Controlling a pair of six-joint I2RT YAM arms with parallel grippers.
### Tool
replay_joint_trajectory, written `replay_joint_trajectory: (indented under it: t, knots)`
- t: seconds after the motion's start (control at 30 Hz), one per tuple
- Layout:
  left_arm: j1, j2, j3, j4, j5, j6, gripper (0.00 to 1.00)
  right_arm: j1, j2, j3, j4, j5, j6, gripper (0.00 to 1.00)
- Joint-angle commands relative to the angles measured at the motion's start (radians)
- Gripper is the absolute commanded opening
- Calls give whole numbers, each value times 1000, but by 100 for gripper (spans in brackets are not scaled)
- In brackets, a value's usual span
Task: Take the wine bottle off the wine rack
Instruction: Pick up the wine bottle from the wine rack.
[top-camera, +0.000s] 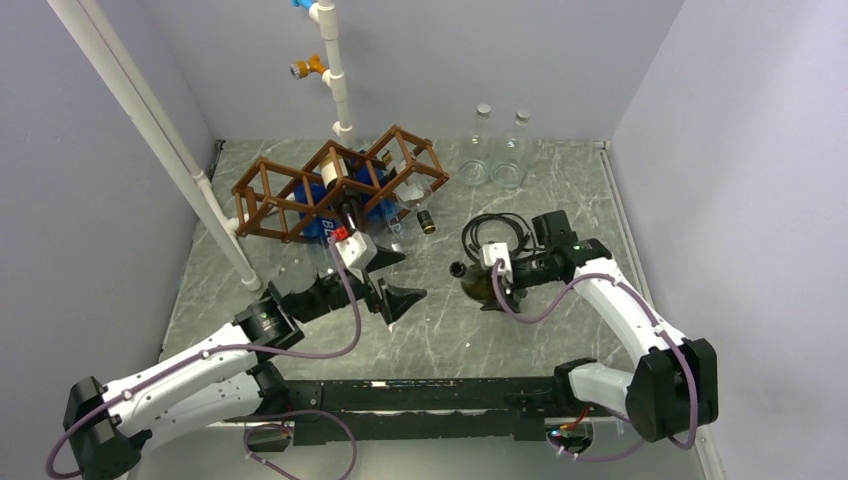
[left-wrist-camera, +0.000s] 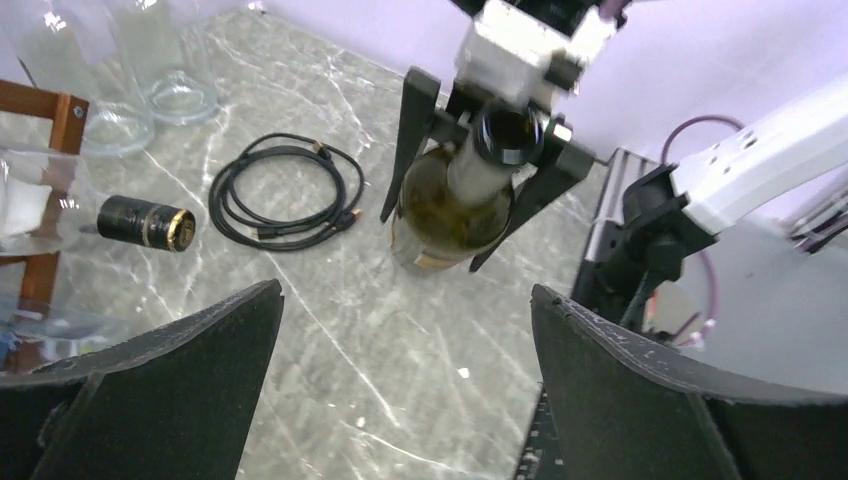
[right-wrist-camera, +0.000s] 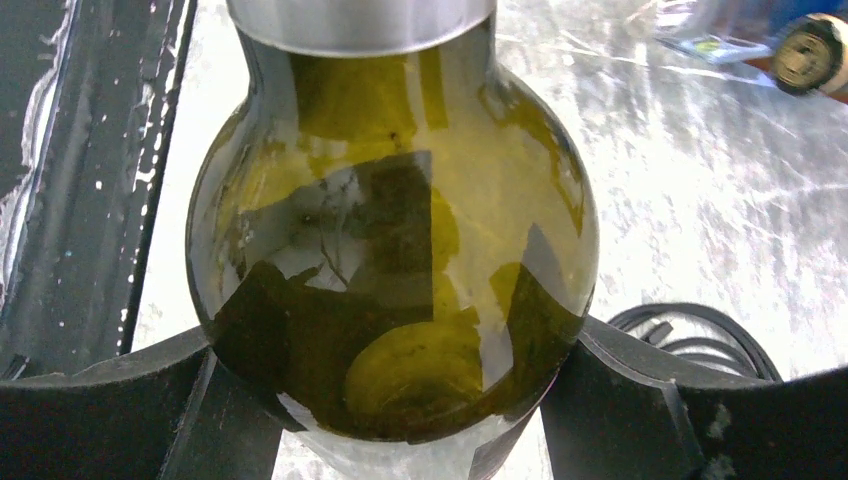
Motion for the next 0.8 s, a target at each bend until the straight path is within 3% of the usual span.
replay_joint_trajectory:
  t: [0.0, 0.2, 0.4, 0.57, 0.7, 0.77]
  knots:
    - [0, -1, -120, 362, 31, 189, 100, -96, -23, 56, 23, -201, 40, 0]
    - [0, 109, -135, 471, 72, 226, 100, -245, -84, -12, 154, -302, 162, 0]
    - [-3, 156, -173, 525, 88, 112, 100, -439, -170, -147, 337, -400, 339, 0]
    - [-12, 133, -239, 510, -29, 148, 99, -485, -206, -174, 219, -419, 203, 0]
    - [-6, 176, -234, 520, 33, 311, 100, -477, -134, -42, -86, -417, -63, 0]
    - [0, 226, -216, 572, 68, 330, 99, -477, -91, -6, -113, -422, -50, 0]
